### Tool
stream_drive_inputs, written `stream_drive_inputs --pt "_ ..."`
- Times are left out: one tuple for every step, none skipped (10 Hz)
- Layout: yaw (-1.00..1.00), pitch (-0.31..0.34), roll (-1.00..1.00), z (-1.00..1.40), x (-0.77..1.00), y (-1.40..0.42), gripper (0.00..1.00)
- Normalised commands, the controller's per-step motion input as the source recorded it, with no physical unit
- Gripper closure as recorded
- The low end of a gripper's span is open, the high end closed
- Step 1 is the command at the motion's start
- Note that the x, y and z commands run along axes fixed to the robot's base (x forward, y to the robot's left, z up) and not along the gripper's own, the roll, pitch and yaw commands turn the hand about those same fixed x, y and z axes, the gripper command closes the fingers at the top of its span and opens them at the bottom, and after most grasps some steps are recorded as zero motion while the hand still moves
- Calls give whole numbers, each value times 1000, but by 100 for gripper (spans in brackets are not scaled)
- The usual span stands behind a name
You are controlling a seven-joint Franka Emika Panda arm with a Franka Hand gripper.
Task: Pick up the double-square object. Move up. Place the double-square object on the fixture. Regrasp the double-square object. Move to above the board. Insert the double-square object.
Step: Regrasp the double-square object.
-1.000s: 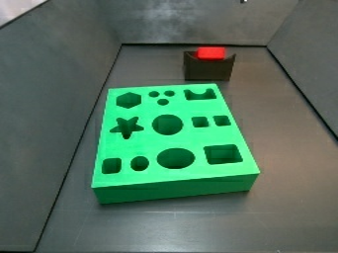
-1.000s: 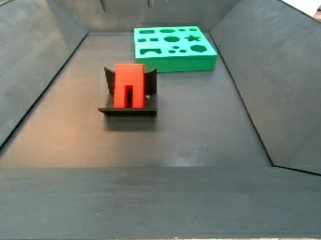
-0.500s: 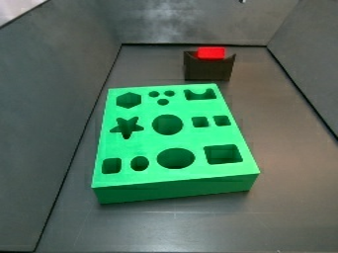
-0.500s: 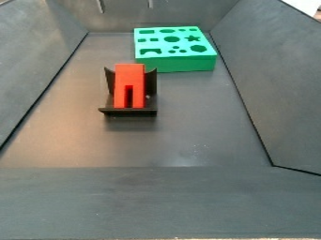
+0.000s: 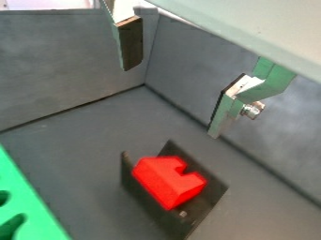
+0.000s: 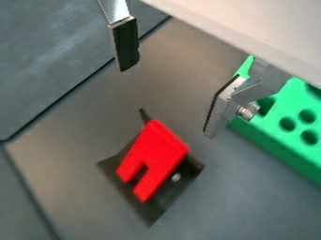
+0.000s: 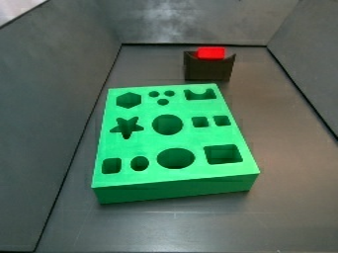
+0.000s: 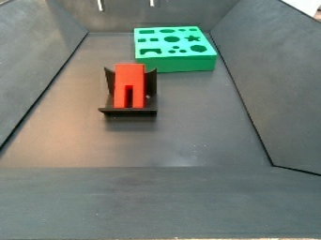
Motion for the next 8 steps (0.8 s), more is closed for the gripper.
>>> stream_drive_inputs --pt "54 58 1000 -13 48 -24 0" --pt "60 73 1000 -18 68 -28 0" --pt "66 87 1000 -19 84 -30 0" --pt "78 113 1000 -22 101 -34 0" --pt "85 128 1000 -21 108 -36 0" --pt "108 159 1000 -18 115 -42 0" --pt "134 184 1000 -22 118 -43 0" --pt "185 213 986 -22 123 -48 0"
